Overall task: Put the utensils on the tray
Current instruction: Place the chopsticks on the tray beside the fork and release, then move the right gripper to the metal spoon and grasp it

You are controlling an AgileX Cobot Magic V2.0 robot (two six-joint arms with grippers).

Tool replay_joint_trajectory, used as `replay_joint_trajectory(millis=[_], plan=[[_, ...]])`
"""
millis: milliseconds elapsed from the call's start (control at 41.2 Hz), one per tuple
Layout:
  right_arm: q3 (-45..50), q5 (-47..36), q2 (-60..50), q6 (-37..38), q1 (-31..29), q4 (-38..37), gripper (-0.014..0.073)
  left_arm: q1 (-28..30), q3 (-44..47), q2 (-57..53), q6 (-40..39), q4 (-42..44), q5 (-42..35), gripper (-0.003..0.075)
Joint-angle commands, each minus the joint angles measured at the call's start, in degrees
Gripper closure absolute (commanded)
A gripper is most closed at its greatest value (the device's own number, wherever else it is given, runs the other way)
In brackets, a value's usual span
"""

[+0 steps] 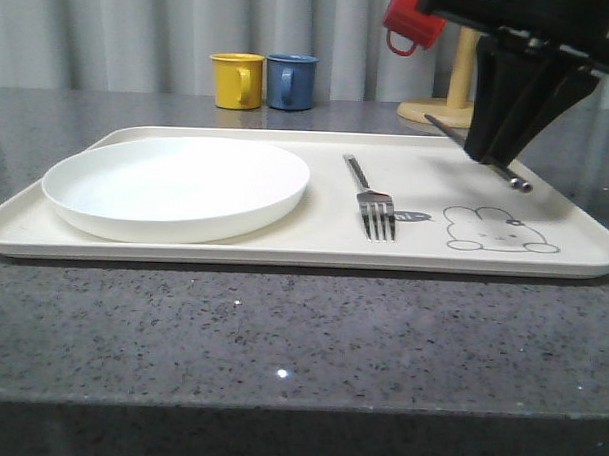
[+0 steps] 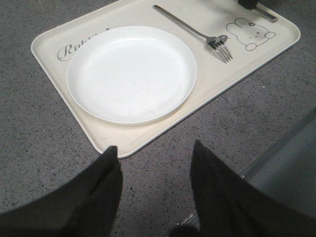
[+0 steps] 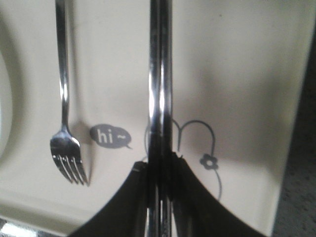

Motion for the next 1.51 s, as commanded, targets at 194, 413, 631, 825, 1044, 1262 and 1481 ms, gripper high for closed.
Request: replay_joint_trajectory(millis=[194,413,631,825,1044,1262,1481], plan=[[-1.6,-5.2,3.0,1.3,1.7,4.6,0.0586,-0.5,-1.4,0.0,-0.5,0.0,-4.0,0.0407],[-1.6,-5.0,4.0,2.2,1.8,4.5,0.0520,-0.5,-1.4,0.0,-0.5,0.0,-4.0,0.0407],[-1.8,-4.8,1.6,-0.4,1.8,3.7,0.0252,-0.5,-1.4,0.0,-0.5,0.0,-4.0,0.0407],[-1.7,-2.9,-5.8,-6.0,1.8,-3.3,0.0244,-0.5,-1.4,0.0,-0.5,0.0,-4.0,0.0407],[-1.6,1.6,-13.5,-6.6,-0.9,-18.9,0.0244,-0.5,-1.4,0.0,-0.5,0.0,-4.0,0.0407],[-1.6,3.5,-13.3,-10.0,-12.8,-20.5,0.0244,-0.5,-1.4,0.0,-0.5,0.0,-4.0,0.0407],[-1.6,2.8,-9.1,-11.3,-20.7,-20.1,0.0244,-0.5,-1.4,0.0,-0.5,0.0,-4.0,0.0407]])
